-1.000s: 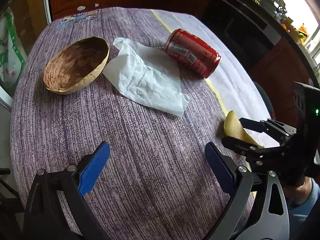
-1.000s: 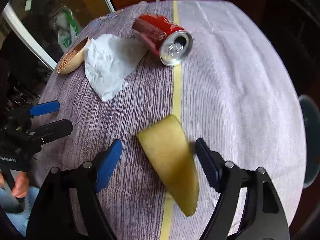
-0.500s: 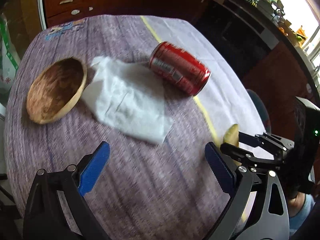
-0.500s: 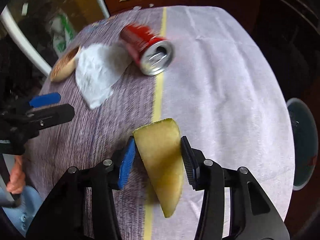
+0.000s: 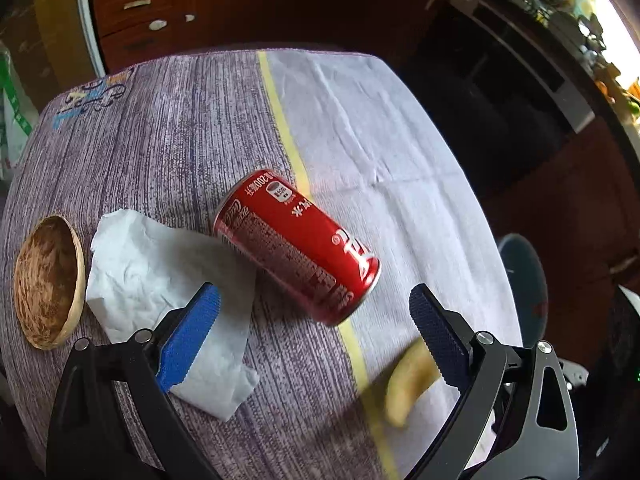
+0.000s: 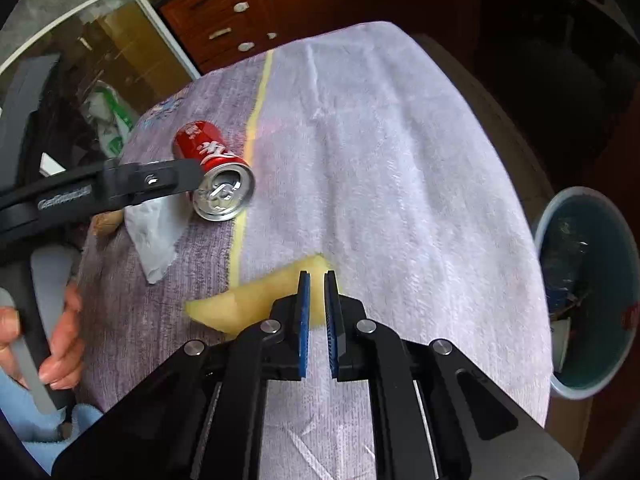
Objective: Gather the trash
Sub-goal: 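Grasp the red Coca-Cola can with the left tool while the right tool grasps the yellow peel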
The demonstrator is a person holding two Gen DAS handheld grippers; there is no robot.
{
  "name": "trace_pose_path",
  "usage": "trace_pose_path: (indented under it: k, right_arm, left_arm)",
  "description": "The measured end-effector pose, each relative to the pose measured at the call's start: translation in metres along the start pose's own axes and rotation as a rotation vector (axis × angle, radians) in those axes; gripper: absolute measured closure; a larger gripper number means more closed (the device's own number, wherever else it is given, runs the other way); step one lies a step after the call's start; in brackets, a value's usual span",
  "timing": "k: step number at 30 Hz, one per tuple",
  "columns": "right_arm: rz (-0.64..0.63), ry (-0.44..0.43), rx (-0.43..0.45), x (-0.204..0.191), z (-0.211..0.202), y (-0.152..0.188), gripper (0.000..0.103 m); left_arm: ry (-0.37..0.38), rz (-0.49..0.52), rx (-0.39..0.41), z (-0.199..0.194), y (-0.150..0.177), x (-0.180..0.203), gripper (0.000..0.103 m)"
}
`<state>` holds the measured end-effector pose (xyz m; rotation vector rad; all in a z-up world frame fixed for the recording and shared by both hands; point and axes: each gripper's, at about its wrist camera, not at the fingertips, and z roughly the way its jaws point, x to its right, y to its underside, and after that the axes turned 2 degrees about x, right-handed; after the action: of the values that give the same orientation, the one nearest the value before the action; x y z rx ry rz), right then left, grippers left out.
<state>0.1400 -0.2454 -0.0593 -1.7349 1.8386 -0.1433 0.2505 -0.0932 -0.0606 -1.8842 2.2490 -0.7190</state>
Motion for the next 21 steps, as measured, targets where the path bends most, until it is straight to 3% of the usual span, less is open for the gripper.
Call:
trace_pose_path:
  k: [12,13,14,16,19,21]
  right_arm:
    - [0.056,-0.044,0.014,0.02,0.005,0.011,0.088]
    - [0.06,-0.045,0.012,0.021,0.005,0.012,0.088]
    - [0.063,-0.046,0.007,0.023,0.006,0.013,0.088]
    - [0.064,-0.053,0.001,0.023,0.007,0.015,0.085]
    - [0.047,-0.067,-0.002,0.017,0.008,0.018,0.064]
    - [0.037,-0.068,-0.008,0.014,0.009,0.02,0.063]
  left_arm:
    - [-0.071,-0.099,-0.047,0.043,-0.02,0.006,0.008]
    - [-0.079,-0.095,-0.039,0.045,-0.021,0.007,0.013]
    - [-0.079,-0.087,-0.03,0.046,-0.02,0.009,0.026]
    - [-0.076,-0.061,-0.02,0.044,-0.017,0.01,0.029]
    - [-0.087,0.039,-0.004,0.033,-0.007,0.014,0.034]
    - [-0.081,0.127,0.002,0.023,0.002,0.017,0.034]
